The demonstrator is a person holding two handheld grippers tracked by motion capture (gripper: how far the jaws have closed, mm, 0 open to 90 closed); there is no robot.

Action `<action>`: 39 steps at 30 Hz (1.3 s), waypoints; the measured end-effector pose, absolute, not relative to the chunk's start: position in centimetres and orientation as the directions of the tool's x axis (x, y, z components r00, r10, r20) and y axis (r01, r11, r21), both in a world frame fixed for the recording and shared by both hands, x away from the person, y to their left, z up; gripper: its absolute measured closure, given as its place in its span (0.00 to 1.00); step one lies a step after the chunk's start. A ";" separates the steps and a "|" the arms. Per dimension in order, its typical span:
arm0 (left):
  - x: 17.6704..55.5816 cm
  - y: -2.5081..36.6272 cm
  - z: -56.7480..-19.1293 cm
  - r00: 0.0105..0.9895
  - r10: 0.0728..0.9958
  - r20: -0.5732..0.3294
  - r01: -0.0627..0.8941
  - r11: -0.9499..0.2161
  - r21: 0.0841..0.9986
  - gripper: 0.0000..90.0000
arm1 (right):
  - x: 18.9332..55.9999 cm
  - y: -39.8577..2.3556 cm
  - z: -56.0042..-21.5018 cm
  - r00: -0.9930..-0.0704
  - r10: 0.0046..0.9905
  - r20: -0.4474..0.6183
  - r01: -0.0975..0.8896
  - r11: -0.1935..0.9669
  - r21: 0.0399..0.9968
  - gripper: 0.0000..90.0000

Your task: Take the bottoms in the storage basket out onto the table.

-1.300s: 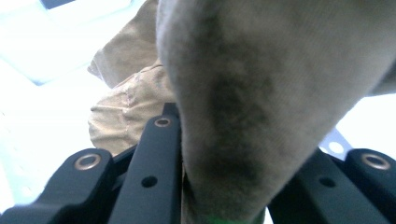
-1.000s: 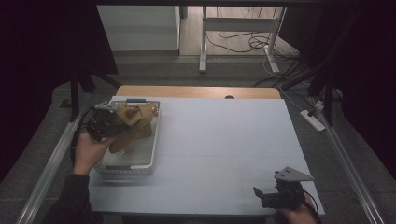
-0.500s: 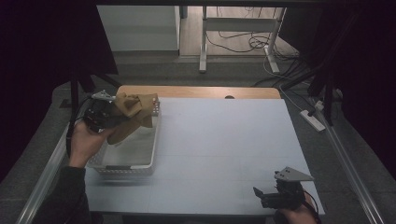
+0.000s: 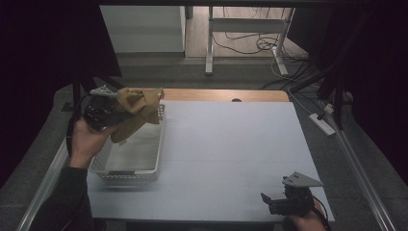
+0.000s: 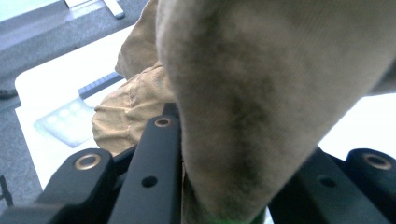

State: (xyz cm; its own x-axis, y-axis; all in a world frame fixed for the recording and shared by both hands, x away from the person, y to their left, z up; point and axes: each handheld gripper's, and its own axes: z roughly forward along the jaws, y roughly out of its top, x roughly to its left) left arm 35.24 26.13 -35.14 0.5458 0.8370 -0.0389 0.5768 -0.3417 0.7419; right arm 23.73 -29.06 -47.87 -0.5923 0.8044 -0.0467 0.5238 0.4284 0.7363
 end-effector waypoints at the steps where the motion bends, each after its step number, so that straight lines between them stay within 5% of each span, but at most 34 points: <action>1: 35.2 26.1 -35.0 0.548 0.835 -0.037 0.573 -0.343 0.744 0.84 | 23.7 -29.1 -47.9 -0.592 0.804 -0.047 0.524 0.429 0.736 0.02; 39: 36.9 20.2 -33.8 0.674 0.736 -0.058 0.511 -0.408 0.757 0.84 | 23.7 -29.2 -47.9 -0.588 0.808 -0.041 0.527 0.421 0.738 0.02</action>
State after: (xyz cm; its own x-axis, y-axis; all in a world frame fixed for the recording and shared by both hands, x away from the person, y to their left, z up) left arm 36.86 20.16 -33.83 0.6744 0.7360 -0.0582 0.5108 -0.4083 0.7565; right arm 23.75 -29.16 -47.85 -0.5878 0.8080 -0.0409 0.5270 0.4208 0.7384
